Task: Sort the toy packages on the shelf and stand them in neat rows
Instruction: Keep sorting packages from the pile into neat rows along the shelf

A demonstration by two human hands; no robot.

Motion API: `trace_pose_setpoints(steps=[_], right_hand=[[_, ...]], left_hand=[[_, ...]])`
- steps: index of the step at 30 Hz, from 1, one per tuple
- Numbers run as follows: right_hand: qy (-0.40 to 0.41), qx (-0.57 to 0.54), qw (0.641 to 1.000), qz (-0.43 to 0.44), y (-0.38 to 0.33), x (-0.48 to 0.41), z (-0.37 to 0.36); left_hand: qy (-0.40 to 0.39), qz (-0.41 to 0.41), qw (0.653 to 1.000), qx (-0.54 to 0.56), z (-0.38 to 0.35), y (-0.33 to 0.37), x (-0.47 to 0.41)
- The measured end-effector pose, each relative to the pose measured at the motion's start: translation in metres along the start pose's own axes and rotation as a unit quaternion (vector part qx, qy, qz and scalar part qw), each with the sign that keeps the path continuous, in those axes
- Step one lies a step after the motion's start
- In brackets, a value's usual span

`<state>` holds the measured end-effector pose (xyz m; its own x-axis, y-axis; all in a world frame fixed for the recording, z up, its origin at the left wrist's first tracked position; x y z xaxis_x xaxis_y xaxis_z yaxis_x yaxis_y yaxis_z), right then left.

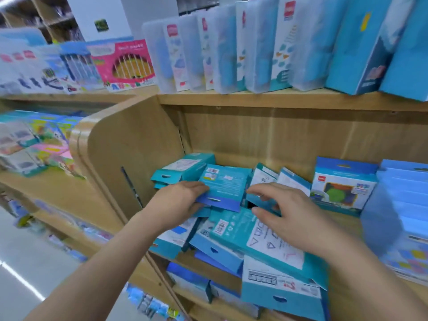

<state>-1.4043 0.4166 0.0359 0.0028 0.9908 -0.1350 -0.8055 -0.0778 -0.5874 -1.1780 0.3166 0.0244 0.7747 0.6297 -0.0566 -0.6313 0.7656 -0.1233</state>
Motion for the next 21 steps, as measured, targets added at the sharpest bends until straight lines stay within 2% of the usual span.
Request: trace_pose_setpoints(steps=[3,8,11,14,16,18,21], right_hand=[[-0.031,-0.005,0.999,-0.029,-0.007,-0.021,-0.013],[-0.017,-0.111,0.99,-0.081,-0.006,-0.039,-0.012],[0.019,-0.114,0.988,-0.104,-0.002,-0.053,-0.006],[0.049,-0.117,0.988,-0.092,-0.005,-0.067,0.003],[0.055,-0.162,0.983,-0.067,-0.011,-0.074,0.009],[0.038,-0.212,0.975,-0.048,-0.018,-0.08,0.012],[-0.01,-0.311,0.949,-0.049,-0.026,-0.084,0.01]], left_hand=[[0.041,-0.066,0.996,-0.051,-0.007,-0.019,-0.006],[0.226,0.015,0.973,-0.032,0.014,-0.022,-0.03],[0.31,0.089,0.943,0.086,0.039,-0.024,-0.039],[0.399,0.118,0.88,0.231,0.057,-0.025,-0.03],[0.412,0.139,0.817,0.378,0.06,-0.027,-0.026],[0.384,0.153,0.763,0.497,0.059,-0.029,-0.024],[0.346,0.149,0.757,0.535,0.054,-0.035,-0.02]])
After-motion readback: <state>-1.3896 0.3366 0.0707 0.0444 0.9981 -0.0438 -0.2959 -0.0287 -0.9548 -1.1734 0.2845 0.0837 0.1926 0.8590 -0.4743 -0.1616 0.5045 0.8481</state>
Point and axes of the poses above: each hand's wrist, its own x-axis away from the middle knuckle, its own z-axis out of the back of the hand, y = z × x, the point moved 2 cm from there along -x, towards the middle knuckle, and after that the axes turned 12 degrees about -z, right-handed, at the moved point
